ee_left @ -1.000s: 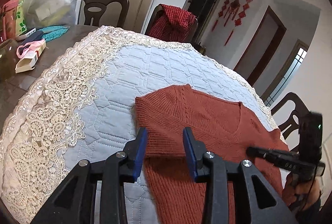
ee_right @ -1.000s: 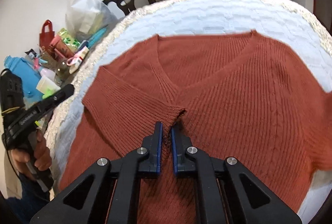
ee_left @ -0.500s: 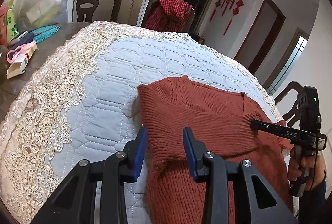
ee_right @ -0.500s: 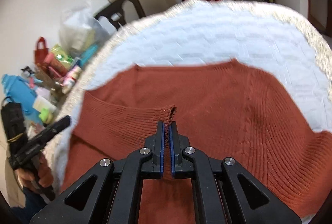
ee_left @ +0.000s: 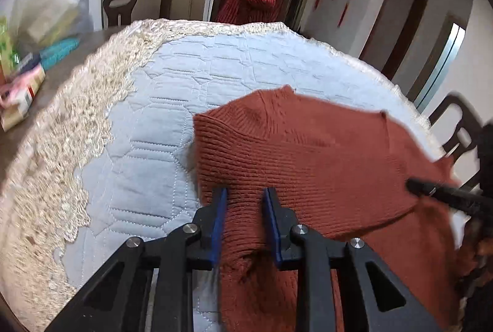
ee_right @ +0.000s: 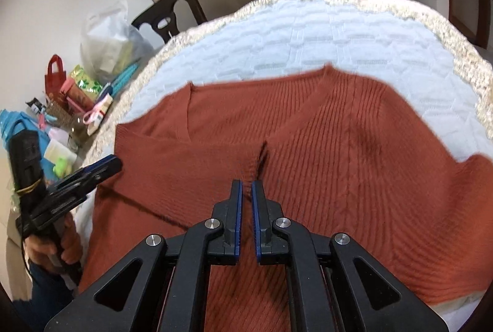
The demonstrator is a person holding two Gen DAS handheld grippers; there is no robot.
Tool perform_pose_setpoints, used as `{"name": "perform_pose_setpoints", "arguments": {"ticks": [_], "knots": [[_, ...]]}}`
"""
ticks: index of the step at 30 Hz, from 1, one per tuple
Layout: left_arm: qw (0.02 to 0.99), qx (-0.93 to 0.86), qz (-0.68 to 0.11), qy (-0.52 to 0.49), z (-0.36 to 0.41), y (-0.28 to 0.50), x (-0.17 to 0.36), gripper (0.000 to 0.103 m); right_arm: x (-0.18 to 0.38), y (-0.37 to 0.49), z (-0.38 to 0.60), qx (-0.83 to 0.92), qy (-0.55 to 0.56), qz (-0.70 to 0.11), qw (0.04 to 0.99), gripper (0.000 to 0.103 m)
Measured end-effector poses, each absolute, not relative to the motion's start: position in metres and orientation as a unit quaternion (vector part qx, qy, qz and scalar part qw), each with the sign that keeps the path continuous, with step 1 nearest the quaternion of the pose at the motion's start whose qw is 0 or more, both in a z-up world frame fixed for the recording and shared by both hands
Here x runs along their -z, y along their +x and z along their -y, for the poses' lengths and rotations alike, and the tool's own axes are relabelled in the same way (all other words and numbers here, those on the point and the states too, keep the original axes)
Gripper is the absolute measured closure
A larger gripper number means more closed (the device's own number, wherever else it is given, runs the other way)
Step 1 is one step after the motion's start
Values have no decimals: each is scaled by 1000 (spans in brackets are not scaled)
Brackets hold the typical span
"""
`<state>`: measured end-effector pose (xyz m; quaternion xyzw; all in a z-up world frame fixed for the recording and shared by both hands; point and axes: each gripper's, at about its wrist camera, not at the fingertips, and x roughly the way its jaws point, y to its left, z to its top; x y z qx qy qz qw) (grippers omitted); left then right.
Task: Fold small clothes
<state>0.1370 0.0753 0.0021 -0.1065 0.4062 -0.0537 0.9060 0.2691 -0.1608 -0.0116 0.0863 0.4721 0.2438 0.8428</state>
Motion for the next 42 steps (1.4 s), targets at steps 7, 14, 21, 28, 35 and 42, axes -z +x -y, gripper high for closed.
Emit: {"name": "perform_pose_setpoints", "arguments": {"ticks": [7, 14, 21, 28, 35, 42], "knots": [[907, 19, -409, -104, -90, 128, -4, 77, 10, 269, 154, -249, 71, -467, 845, 94], [923, 27, -377, -73, -73, 139, -29, 77, -2, 275, 156, -250, 83, -450, 853, 94], [911, 17, -407, -64, -72, 173, -3, 77, 14, 300, 144, -256, 81, -462, 845, 95], [911, 35, -404, -74, -71, 134, -14, 77, 0, 274, 153, -249, 68, -454, 853, 95], [907, 40, -412, -71, -68, 123, -5, 74, 14, 249, 158, -260, 64, -460, 846, 95], [910, 38, -404, -81, -70, 101, -13, 75, 5, 226, 169, -247, 57, -461, 850, 94]]}}
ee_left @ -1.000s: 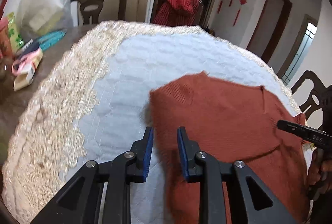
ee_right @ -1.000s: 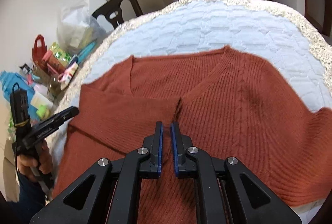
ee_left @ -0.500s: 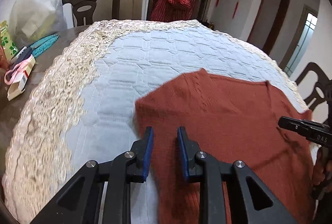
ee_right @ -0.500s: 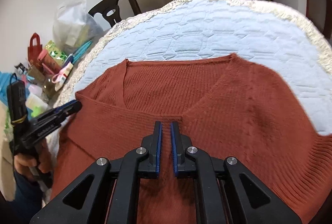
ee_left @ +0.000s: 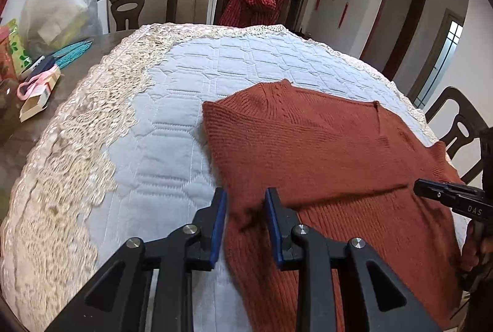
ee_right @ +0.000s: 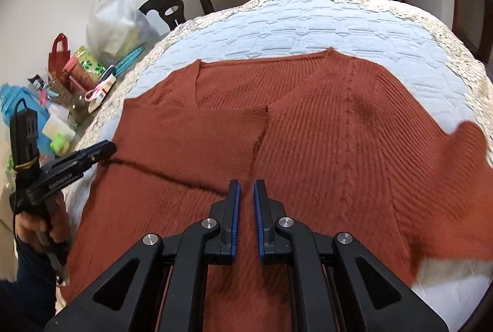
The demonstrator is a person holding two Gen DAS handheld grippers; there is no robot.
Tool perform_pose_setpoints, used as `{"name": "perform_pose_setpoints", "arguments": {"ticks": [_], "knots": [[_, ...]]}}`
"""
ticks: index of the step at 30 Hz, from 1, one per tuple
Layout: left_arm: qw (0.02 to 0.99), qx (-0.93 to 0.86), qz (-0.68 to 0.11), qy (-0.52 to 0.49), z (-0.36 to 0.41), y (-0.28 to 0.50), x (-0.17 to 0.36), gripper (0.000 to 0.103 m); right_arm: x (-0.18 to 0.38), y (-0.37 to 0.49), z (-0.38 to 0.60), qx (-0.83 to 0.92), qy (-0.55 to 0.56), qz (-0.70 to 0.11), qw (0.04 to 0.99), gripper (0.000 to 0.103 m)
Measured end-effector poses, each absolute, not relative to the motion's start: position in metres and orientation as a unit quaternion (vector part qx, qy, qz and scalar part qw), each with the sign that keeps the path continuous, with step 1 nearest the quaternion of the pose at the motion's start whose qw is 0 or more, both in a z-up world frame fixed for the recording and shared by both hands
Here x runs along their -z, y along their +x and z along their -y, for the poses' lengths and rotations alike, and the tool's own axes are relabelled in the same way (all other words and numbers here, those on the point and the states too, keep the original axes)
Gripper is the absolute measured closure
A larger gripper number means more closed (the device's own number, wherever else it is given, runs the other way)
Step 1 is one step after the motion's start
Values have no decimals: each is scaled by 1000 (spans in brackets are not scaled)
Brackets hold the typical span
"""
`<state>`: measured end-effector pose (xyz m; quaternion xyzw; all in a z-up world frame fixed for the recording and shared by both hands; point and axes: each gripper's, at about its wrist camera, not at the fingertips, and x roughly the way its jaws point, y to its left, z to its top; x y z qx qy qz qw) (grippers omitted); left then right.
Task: Fold small clothes
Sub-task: 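Grasp the other sleeve cuff with the right gripper and fold it across the body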
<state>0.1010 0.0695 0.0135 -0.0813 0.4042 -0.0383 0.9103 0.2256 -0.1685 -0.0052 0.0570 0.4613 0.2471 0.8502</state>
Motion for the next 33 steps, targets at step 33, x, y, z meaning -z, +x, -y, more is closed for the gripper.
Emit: {"name": "perform_pose_setpoints", "arguments": {"ticks": [33], "knots": [[903, 93, -414, -64, -6, 79, -7, 53, 19, 185, 367, -23, 334, -388, 859, 62]]}}
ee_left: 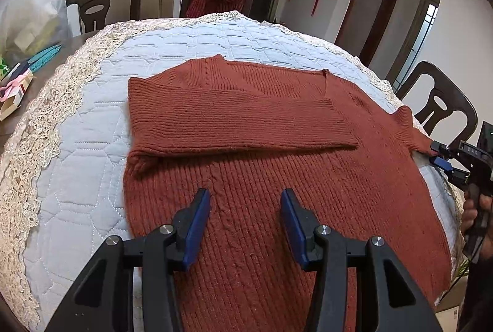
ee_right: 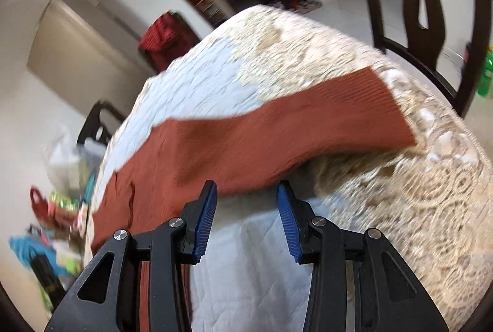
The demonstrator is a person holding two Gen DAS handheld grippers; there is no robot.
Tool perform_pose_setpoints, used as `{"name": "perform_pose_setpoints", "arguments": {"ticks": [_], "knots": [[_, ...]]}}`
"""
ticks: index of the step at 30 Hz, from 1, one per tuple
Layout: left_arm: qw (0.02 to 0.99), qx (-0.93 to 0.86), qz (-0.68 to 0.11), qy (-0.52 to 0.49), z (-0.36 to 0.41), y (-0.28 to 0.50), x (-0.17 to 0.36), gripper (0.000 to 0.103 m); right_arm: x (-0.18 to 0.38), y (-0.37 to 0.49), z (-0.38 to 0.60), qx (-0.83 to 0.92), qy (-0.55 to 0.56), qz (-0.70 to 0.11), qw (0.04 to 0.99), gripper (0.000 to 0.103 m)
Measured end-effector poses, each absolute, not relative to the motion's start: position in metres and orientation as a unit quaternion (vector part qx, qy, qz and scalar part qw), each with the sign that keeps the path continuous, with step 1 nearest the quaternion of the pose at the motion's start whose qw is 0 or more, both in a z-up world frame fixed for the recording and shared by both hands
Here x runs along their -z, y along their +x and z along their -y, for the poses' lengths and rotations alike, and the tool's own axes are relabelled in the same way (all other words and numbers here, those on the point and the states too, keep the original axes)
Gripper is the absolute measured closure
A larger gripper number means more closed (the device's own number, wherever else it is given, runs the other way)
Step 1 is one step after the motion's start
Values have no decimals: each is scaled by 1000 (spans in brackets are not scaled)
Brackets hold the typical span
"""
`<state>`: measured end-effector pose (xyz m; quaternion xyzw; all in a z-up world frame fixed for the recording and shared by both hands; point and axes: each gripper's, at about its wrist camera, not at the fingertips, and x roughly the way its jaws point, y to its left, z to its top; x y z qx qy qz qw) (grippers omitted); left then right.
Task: Fold small clothes
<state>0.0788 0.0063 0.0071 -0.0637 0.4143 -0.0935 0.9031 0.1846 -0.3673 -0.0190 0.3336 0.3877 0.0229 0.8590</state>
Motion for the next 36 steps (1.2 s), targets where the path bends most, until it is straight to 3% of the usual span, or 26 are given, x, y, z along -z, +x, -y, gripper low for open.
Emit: {"name": "perform_pose_setpoints", "arguments": {"ticks": [7, 9, 10, 11, 22, 29, 36], "knots": [[903, 97, -414, -67, -6, 79, -6, 49, 23, 192, 385, -6, 366, -361, 858, 62], [903, 97, -414, -67, -6, 79, -6, 49, 19, 196, 382, -1, 350, -361, 865, 74], [903, 98, -413, -70, -6, 79, -6, 49, 14, 199, 379, -5, 341, -360, 869, 87], [903, 99, -413, -73, -7, 78, -6, 49, 8, 202, 376, -12, 333, -356, 873, 89], [901, 106, -409, -93, -10, 77, -6, 49, -65, 218, 243, -187, 198, -323, 906, 89], [902, 104, -411, -84, -9, 76, -11, 49, -25, 221, 156, -300, 116, -410, 854, 85], [908, 124, -391, -85, -6, 86, -35, 49, -11, 208, 183, -292, 127, -420, 850, 77]]}}
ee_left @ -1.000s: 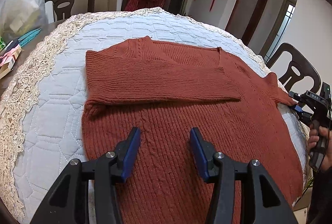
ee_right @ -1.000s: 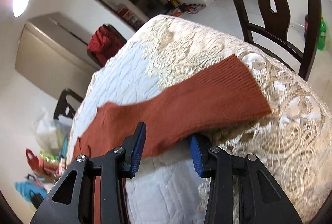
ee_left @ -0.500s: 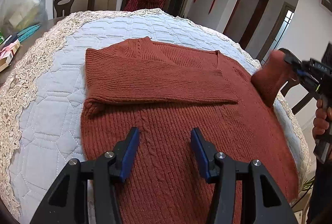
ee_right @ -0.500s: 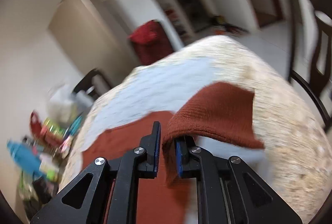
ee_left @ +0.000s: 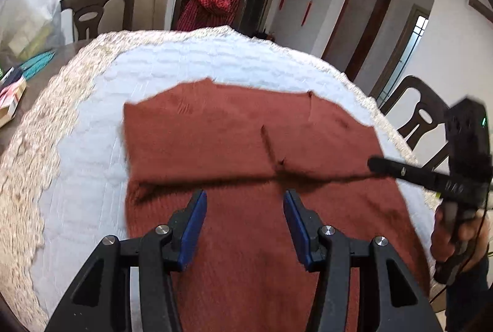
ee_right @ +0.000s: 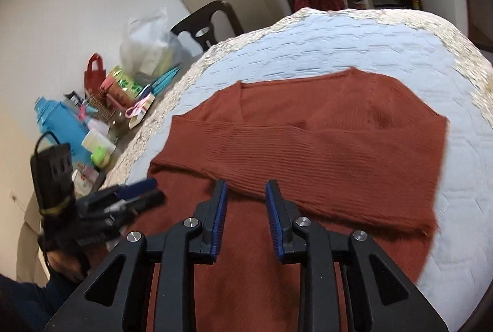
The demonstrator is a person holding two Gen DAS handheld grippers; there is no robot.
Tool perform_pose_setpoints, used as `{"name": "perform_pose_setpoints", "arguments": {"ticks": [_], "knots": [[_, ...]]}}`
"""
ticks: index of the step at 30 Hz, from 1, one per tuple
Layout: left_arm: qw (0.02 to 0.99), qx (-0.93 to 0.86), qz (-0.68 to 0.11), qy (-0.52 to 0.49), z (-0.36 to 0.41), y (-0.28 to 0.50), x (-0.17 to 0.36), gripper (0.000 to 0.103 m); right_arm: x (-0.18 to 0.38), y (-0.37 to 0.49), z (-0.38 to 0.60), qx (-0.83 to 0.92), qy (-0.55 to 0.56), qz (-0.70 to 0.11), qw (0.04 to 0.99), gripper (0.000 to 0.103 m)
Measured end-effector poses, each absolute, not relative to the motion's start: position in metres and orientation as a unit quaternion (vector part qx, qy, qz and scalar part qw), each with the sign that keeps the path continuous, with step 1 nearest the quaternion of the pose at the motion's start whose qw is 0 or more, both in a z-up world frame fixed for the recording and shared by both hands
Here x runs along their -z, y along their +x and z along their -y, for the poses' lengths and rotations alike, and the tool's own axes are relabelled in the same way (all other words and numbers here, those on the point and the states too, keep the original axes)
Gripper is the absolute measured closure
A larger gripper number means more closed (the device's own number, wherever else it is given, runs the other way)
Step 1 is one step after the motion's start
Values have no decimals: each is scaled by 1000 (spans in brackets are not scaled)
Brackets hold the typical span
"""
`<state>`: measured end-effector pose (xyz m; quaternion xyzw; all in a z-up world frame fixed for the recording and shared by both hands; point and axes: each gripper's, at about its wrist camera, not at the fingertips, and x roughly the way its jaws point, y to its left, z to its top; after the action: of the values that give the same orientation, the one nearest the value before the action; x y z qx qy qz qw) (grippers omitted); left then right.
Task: Fold small clothes
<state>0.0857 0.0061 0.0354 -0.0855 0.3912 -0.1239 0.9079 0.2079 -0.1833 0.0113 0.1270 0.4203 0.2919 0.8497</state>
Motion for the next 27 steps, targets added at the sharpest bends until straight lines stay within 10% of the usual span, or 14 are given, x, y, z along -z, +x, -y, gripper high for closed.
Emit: {"name": "perform_pose_setpoints", "arguments": {"ticks": [9, 13, 17, 27], "knots": [[881, 170, -429, -102, 27, 141, -24, 49, 1, 201, 230, -233, 173, -426, 857, 77], [875, 168, -445, -92, 41, 153, -10, 62, 6, 199, 238, -221, 171, -428, 860, 77], [876, 175, -440, -87, 46, 152, -15, 96, 16, 203, 247, -211, 179, -437, 856, 77], [891, 159, -417, -83, 35, 156, -13, 96, 17, 201, 253, -216, 186, -433, 855, 77]]}}
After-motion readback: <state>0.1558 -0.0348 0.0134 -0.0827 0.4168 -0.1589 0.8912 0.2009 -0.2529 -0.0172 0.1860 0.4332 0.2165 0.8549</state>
